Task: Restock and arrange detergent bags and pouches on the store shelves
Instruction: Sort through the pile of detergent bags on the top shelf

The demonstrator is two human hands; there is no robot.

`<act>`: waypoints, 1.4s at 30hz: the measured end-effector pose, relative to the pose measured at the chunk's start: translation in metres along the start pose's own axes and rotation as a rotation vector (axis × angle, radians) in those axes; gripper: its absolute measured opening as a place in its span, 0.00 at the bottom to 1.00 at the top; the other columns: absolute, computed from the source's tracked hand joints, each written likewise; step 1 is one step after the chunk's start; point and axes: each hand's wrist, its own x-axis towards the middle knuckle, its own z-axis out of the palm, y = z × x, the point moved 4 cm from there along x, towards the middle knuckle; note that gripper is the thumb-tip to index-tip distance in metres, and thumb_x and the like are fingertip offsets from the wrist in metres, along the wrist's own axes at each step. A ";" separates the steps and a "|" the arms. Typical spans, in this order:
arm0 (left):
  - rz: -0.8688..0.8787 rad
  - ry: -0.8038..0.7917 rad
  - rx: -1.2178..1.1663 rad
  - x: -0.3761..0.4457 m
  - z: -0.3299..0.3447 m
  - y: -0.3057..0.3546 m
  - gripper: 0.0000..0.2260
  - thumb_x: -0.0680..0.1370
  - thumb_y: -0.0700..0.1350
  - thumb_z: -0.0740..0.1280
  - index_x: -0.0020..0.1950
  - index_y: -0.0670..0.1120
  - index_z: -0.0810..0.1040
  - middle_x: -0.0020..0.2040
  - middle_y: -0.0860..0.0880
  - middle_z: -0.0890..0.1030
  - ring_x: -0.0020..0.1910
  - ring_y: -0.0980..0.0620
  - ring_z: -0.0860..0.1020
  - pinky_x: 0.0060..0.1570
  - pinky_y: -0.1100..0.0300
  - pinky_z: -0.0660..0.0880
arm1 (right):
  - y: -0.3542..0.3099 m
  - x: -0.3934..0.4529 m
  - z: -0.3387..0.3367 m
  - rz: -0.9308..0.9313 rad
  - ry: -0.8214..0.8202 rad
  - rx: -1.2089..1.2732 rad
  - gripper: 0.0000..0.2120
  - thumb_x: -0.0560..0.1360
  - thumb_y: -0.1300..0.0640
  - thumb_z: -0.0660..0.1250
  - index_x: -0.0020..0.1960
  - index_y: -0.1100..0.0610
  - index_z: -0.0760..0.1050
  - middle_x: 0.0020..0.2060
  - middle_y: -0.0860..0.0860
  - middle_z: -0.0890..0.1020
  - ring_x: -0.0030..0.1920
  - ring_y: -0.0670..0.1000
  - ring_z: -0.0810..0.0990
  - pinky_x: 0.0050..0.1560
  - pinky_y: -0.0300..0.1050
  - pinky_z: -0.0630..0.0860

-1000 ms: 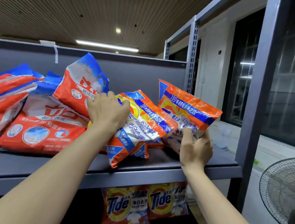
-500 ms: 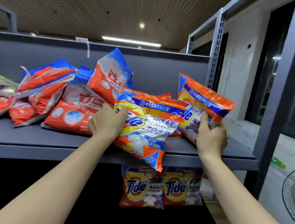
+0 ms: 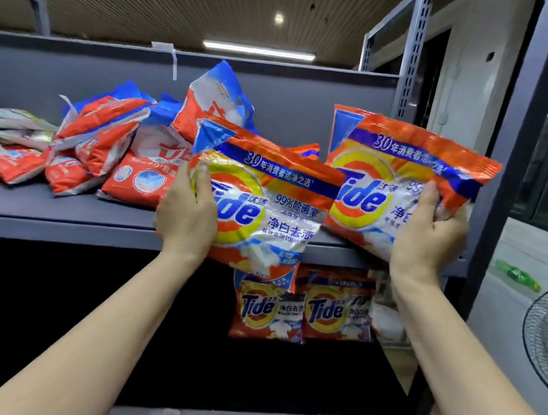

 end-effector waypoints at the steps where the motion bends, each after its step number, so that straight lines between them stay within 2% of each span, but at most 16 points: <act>1: 0.004 0.054 -0.012 -0.013 -0.005 0.002 0.20 0.81 0.54 0.54 0.67 0.45 0.71 0.61 0.41 0.78 0.59 0.38 0.74 0.55 0.49 0.68 | -0.002 -0.003 -0.008 -0.023 -0.004 0.038 0.08 0.79 0.49 0.61 0.41 0.48 0.70 0.26 0.35 0.76 0.29 0.29 0.75 0.29 0.24 0.65; 4: -0.046 0.116 -0.049 -0.046 -0.009 -0.005 0.22 0.79 0.57 0.52 0.64 0.46 0.74 0.57 0.41 0.80 0.56 0.38 0.76 0.52 0.50 0.69 | -0.004 -0.010 -0.032 -0.077 0.029 0.089 0.10 0.80 0.57 0.61 0.39 0.55 0.69 0.25 0.32 0.75 0.27 0.29 0.72 0.29 0.23 0.64; 6: -0.060 0.136 -0.064 -0.068 -0.009 -0.017 0.21 0.79 0.57 0.53 0.59 0.46 0.77 0.51 0.43 0.82 0.52 0.39 0.77 0.47 0.53 0.68 | 0.000 -0.012 -0.047 -0.068 0.048 0.079 0.14 0.79 0.55 0.62 0.35 0.48 0.66 0.23 0.39 0.72 0.26 0.32 0.71 0.30 0.24 0.62; 11: -0.071 0.098 -0.034 -0.123 -0.002 -0.049 0.17 0.79 0.58 0.53 0.46 0.49 0.75 0.34 0.54 0.77 0.35 0.45 0.77 0.36 0.58 0.66 | 0.037 -0.027 -0.075 -0.041 -0.051 -0.012 0.16 0.77 0.51 0.63 0.32 0.46 0.65 0.24 0.40 0.70 0.29 0.32 0.72 0.33 0.23 0.64; 13: -0.131 0.074 0.001 -0.142 0.003 -0.065 0.17 0.79 0.59 0.51 0.44 0.50 0.73 0.32 0.57 0.75 0.32 0.50 0.74 0.34 0.59 0.65 | 0.064 -0.037 -0.084 0.011 -0.091 -0.085 0.16 0.76 0.47 0.64 0.31 0.46 0.67 0.25 0.39 0.73 0.30 0.35 0.74 0.36 0.30 0.69; 16: -0.267 0.039 0.041 -0.161 0.016 -0.095 0.17 0.81 0.58 0.51 0.45 0.49 0.73 0.35 0.54 0.77 0.34 0.50 0.74 0.37 0.58 0.67 | 0.112 -0.053 -0.093 0.164 -0.181 -0.217 0.19 0.77 0.44 0.64 0.31 0.51 0.70 0.27 0.44 0.77 0.30 0.46 0.78 0.35 0.45 0.74; 21: -0.511 -0.011 0.054 -0.170 0.049 -0.146 0.13 0.82 0.50 0.55 0.47 0.44 0.74 0.40 0.43 0.78 0.39 0.42 0.73 0.42 0.54 0.67 | 0.168 -0.072 -0.095 0.277 -0.251 -0.448 0.22 0.78 0.44 0.62 0.31 0.57 0.68 0.25 0.49 0.75 0.28 0.48 0.73 0.30 0.43 0.66; 24: -0.641 0.009 0.007 -0.177 0.075 -0.183 0.12 0.81 0.45 0.58 0.56 0.38 0.76 0.48 0.35 0.80 0.43 0.38 0.76 0.45 0.54 0.69 | 0.202 -0.077 -0.091 0.378 -0.266 -0.552 0.18 0.78 0.53 0.62 0.31 0.57 0.66 0.27 0.50 0.72 0.30 0.55 0.69 0.34 0.48 0.62; 26: -0.679 -0.013 -0.109 -0.179 0.095 -0.199 0.15 0.82 0.48 0.58 0.61 0.39 0.76 0.53 0.36 0.80 0.49 0.37 0.79 0.49 0.48 0.75 | 0.229 -0.078 -0.088 0.479 -0.264 -0.590 0.13 0.78 0.61 0.61 0.35 0.58 0.68 0.28 0.52 0.70 0.31 0.56 0.69 0.35 0.48 0.63; 29: -0.604 -0.003 -0.096 -0.176 0.123 -0.218 0.18 0.82 0.52 0.56 0.63 0.42 0.76 0.55 0.37 0.80 0.52 0.37 0.79 0.52 0.46 0.76 | 0.264 -0.079 -0.080 0.541 -0.297 -0.511 0.07 0.80 0.60 0.61 0.46 0.62 0.73 0.30 0.50 0.72 0.30 0.49 0.70 0.29 0.41 0.66; 31: -0.545 0.030 -0.055 -0.172 0.136 -0.228 0.17 0.82 0.52 0.57 0.63 0.43 0.76 0.55 0.37 0.80 0.52 0.36 0.79 0.50 0.48 0.74 | 0.282 -0.077 -0.075 0.534 -0.301 -0.455 0.16 0.81 0.51 0.59 0.45 0.63 0.76 0.30 0.53 0.76 0.30 0.51 0.73 0.29 0.41 0.67; 34: -0.501 0.015 -0.133 -0.167 0.164 -0.243 0.17 0.82 0.50 0.57 0.60 0.40 0.77 0.52 0.38 0.81 0.49 0.38 0.80 0.46 0.51 0.75 | 0.308 -0.072 -0.061 0.541 -0.330 -0.365 0.20 0.81 0.46 0.57 0.42 0.57 0.79 0.37 0.56 0.83 0.38 0.56 0.80 0.42 0.51 0.75; 37: -0.530 0.039 -0.172 -0.156 0.189 -0.257 0.15 0.83 0.49 0.56 0.59 0.41 0.77 0.52 0.37 0.81 0.48 0.38 0.80 0.44 0.54 0.74 | 0.329 -0.067 -0.040 0.532 -0.337 -0.270 0.19 0.81 0.49 0.58 0.33 0.51 0.76 0.31 0.50 0.83 0.33 0.49 0.81 0.38 0.51 0.74; 38: -0.525 0.049 -0.159 -0.154 0.195 -0.260 0.15 0.83 0.48 0.56 0.59 0.40 0.77 0.53 0.36 0.80 0.49 0.38 0.80 0.44 0.55 0.72 | 0.336 -0.064 -0.032 0.543 -0.345 -0.261 0.19 0.81 0.50 0.59 0.32 0.51 0.75 0.31 0.52 0.83 0.33 0.51 0.81 0.37 0.54 0.75; 40: -0.503 0.039 -0.105 -0.155 0.205 -0.266 0.16 0.83 0.46 0.56 0.62 0.38 0.75 0.56 0.35 0.79 0.52 0.36 0.78 0.44 0.53 0.70 | 0.353 -0.061 -0.018 0.543 -0.374 -0.263 0.18 0.81 0.48 0.58 0.35 0.50 0.75 0.38 0.59 0.83 0.41 0.61 0.82 0.44 0.61 0.76; 42: -0.491 -0.008 -0.071 -0.161 0.212 -0.271 0.20 0.83 0.48 0.54 0.67 0.36 0.71 0.59 0.33 0.76 0.55 0.33 0.76 0.49 0.47 0.71 | 0.371 -0.058 -0.010 0.483 -0.479 -0.384 0.17 0.81 0.43 0.54 0.44 0.51 0.76 0.45 0.61 0.82 0.48 0.63 0.80 0.52 0.64 0.76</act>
